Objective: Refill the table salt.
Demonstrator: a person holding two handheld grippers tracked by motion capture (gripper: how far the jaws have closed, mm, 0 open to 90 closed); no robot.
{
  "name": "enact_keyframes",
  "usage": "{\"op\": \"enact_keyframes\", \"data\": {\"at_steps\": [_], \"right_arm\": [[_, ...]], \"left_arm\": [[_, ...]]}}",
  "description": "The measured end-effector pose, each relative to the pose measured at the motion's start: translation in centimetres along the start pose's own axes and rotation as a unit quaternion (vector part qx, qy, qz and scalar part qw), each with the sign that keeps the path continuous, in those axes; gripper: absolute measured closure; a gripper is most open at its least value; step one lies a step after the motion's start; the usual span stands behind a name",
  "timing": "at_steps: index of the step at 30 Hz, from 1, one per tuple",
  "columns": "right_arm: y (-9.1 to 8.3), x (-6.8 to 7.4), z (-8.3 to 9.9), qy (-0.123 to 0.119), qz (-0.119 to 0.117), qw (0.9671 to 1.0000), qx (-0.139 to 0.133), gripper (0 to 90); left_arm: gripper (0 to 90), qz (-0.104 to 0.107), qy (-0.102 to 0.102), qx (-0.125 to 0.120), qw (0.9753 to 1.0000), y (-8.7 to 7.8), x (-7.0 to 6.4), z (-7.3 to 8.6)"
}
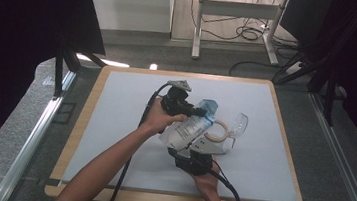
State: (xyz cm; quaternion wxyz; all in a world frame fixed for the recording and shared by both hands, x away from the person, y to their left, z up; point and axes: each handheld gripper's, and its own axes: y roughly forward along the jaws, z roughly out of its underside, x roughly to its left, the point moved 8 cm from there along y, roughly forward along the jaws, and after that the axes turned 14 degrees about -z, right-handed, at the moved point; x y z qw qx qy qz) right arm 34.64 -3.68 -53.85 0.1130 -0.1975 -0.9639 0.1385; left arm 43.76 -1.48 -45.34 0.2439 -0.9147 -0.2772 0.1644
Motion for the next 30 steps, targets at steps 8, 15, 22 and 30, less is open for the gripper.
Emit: {"op": "enact_keyframes", "data": {"at_steps": [8, 15, 22, 30], "right_arm": [[-0.05, -0.01, -0.09, 0.0, -0.004, 1.0, -0.004, 52.2], [-0.15, -0.04, -0.16, -0.001, -0.003, 1.0, -0.005, 52.3], [-0.16, -0.01, -0.14, 0.003, 0.001, 1.0, -0.007, 52.4], [-0.06, 0.02, -0.1, 0.008, 0.006, 0.9999, -0.008, 52.5]], "left_arm": [[89.8, 0.0, 0.0, -0.004, 1.0, 0.08, 0.13, -0.01], [89.8, -0.002, -0.002, -0.008, 1.0, 0.31, 0.13, -0.05], [89.8, -0.002, 0.001, -0.005, 1.0, 0.54, 0.02, -0.09], [89.8, -0.003, 0.003, 0.0, 1.0, 0.75, 0.05, -0.02]]}}
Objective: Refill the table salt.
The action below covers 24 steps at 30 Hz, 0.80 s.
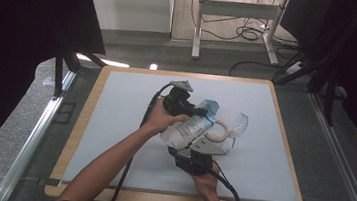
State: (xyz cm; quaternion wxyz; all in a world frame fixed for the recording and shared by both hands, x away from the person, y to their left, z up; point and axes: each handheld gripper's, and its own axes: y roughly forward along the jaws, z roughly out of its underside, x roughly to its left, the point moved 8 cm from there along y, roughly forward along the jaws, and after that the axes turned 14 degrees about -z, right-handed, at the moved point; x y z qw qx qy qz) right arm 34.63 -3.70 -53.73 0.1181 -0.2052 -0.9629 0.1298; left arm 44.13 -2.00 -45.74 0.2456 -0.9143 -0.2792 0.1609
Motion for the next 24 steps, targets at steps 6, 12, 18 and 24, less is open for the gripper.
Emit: {"op": "enact_keyframes", "data": {"at_steps": [6, 12, 18, 24], "right_arm": [[0.09, -0.02, 0.09, 0.005, 0.01, 0.9999, -0.002, 52.6], [0.33, 0.03, -0.03, 0.02, 0.026, 0.9994, -0.013, 52.8], [0.32, 0.06, -0.11, 0.018, 0.041, 0.9988, -0.02, 52.8], [0.14, 0.08, -0.08, 0.018, 0.027, 0.9992, -0.023, 53.9]], "left_arm": [[89.8, 0.002, 0.002, 0.004, 1.0, 0.28, 0.01, 0.03], [89.8, 0.005, 0.002, 0.009, 0.9999, 0.51, 0.13, -0.11], [89.8, 0.006, 0.005, 0.013, 0.9999, 0.63, -0.01, -0.22], [89.7, 0.013, 0.009, 0.017, 0.9997, 0.58, 0.01, -0.28]]}}
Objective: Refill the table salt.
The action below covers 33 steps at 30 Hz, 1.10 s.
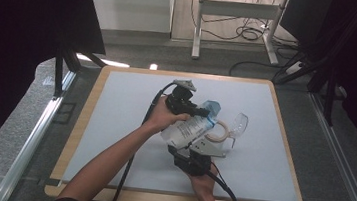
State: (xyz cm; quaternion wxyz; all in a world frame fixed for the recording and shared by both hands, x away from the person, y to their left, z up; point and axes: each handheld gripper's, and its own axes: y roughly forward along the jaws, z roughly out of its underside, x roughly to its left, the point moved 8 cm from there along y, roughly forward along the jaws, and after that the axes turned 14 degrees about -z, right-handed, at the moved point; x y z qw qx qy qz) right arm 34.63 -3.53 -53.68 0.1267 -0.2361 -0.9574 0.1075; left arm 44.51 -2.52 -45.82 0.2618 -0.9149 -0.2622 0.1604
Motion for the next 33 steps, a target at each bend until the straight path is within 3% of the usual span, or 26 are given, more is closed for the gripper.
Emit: {"op": "enact_keyframes", "data": {"at_steps": [5, 13, 19, 33], "right_arm": [[-0.37, 0.02, -0.25, -0.001, -0.014, 0.9999, -0.007, 54.1], [-0.53, 0.0, -0.34, 0.002, -0.013, 0.9999, -0.008, 54.2], [-0.45, 0.05, -0.39, 0.011, -0.004, 0.9999, -0.007, 54.1], [-0.14, -0.46, 0.0, 0.005, 0.008, 1.0, 0.004, 54.2]], "left_arm": [[89.8, 0.007, 0.003, -0.001, 1.0, -0.18, -0.16, -0.33], [89.7, 0.011, 0.0, 0.004, 0.9999, 0.12, -0.05, -0.38], [89.7, 0.005, 0.0, 0.013, 0.9999, 0.32, -0.02, -0.42], [89.7, -0.012, 0.003, 0.024, 0.9996, 0.52, 0.26, -0.25]]}}
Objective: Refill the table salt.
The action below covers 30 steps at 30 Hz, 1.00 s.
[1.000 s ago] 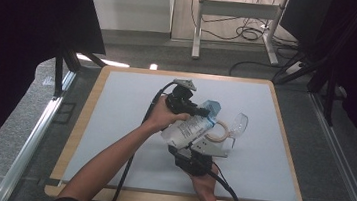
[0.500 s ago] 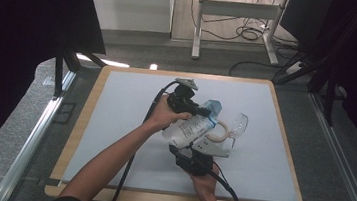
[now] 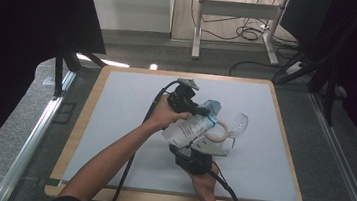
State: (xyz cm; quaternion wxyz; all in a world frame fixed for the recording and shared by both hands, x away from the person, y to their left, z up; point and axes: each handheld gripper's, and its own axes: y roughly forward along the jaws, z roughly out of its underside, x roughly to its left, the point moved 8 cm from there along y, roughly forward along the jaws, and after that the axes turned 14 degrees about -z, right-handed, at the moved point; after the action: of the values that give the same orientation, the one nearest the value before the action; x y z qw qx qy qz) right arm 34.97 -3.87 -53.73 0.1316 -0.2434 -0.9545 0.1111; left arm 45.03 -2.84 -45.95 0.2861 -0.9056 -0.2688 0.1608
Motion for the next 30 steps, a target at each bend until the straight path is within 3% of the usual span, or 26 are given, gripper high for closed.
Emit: {"op": "enact_keyframes", "data": {"at_steps": [15, 30], "right_arm": [[0.3, 0.7, -0.6, -0.015, 0.03, 0.9994, -0.003, 54.7], [0.6, 0.7, -1.4, 0.005, 0.032, 0.9993, -0.019, 54.7]], "left_arm": [[89.7, 0.011, -0.002, 0.012, 0.9999, 0.0, 0.1, -0.4], [89.7, 0.004, 0.016, 0.035, 0.9993, 0.3, 0.1, -1.0]]}}
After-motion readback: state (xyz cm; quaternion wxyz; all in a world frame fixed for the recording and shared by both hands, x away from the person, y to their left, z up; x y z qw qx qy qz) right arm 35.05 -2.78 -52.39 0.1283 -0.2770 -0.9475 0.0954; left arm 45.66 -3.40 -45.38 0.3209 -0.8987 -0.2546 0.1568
